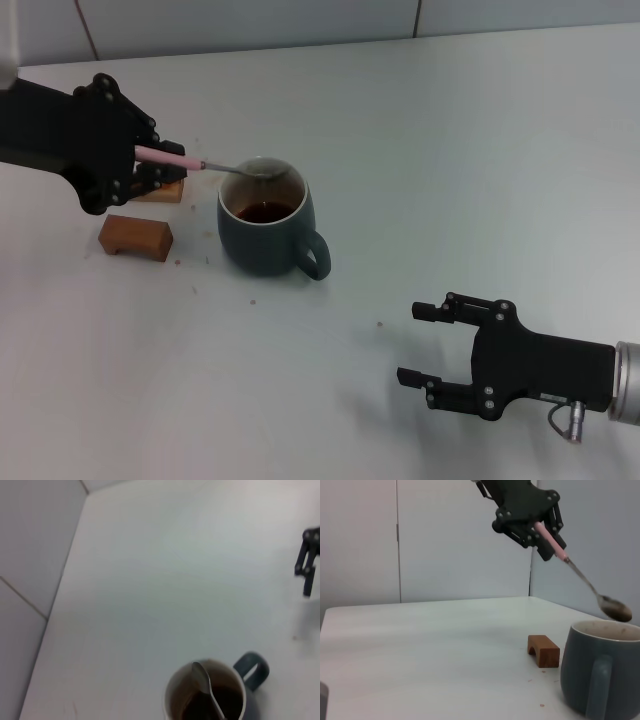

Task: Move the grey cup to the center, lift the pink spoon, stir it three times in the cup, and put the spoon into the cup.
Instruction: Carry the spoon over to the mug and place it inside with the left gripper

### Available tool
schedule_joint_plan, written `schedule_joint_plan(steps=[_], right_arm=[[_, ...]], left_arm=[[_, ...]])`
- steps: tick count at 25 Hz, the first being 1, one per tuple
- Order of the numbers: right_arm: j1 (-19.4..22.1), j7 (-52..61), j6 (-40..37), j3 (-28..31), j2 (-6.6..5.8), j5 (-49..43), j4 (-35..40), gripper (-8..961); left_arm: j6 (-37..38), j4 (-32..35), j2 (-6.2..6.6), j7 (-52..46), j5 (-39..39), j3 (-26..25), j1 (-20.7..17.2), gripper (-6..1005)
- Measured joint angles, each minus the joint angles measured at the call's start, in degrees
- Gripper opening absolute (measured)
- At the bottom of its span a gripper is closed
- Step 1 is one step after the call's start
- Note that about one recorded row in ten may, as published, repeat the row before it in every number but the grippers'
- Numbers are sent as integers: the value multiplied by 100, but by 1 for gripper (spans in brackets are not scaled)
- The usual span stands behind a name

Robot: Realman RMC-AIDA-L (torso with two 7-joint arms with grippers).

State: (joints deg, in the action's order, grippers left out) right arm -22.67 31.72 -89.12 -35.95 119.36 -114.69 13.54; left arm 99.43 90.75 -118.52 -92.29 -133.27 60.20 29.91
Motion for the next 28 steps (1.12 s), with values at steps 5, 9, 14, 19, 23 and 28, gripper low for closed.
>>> schedule_joint_plan(steps=[5,9,14,19,23,28], right_arm=[[16,0,0,0,0,0,-9,717],[32,0,0,0,0,0,-9,717],[45,0,0,0,0,0,-9,717],[51,0,2,0,-8,0,-9,717],[52,0,22,-10,-8,0,-9,717],[52,1,35,-16,-5,-1,-13,717]], left_arm=[[-191,239,-7,-254,-435,541,8,139],[-342,445,-9,-459,-828,1047,7,140],[-489,626,-13,-622,-1048,1503,-19,141],[-610,672,-22,-751,-1350,1967,58,143],[-722,683,-28,-837,-1619,2268,80,144],[-765,684,-32,-893,-1812,2431,128,145]])
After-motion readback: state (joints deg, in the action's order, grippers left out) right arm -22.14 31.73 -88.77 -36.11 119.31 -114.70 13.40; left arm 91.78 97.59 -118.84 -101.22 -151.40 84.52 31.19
